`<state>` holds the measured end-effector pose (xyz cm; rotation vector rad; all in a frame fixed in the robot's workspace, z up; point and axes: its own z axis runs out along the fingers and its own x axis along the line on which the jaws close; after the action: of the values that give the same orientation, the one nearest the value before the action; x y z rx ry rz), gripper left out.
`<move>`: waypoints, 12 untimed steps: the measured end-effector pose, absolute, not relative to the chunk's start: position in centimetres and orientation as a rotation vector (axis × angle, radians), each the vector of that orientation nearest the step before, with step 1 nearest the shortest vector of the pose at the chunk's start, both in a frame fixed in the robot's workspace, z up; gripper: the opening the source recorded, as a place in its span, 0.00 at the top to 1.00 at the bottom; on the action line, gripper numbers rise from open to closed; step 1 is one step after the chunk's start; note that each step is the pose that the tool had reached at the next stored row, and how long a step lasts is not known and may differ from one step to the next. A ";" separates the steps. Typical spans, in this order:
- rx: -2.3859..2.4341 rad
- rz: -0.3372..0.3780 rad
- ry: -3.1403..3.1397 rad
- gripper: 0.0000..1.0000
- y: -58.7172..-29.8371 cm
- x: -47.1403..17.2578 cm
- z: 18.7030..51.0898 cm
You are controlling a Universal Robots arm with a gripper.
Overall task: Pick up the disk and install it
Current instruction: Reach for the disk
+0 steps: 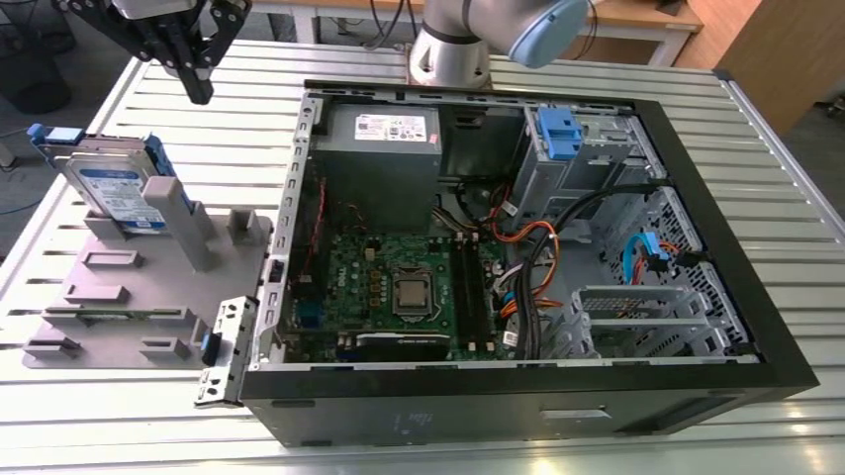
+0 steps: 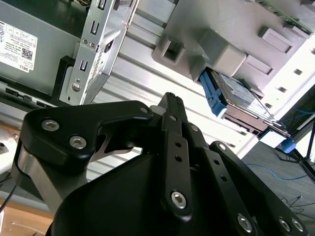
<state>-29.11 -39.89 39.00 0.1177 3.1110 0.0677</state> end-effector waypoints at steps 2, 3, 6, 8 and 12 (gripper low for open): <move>0.118 0.068 3.111 0.89 -39.9 -29.1 39.0; 0.118 0.068 3.111 0.89 -39.9 -29.1 39.0; 0.118 0.068 3.111 0.89 -39.9 -29.1 39.0; 0.118 0.068 3.111 0.89 -39.9 -29.1 39.0; 0.118 0.068 3.111 0.89 -39.9 -29.3 39.0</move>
<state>-29.32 -39.89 39.00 0.1180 3.1110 0.0677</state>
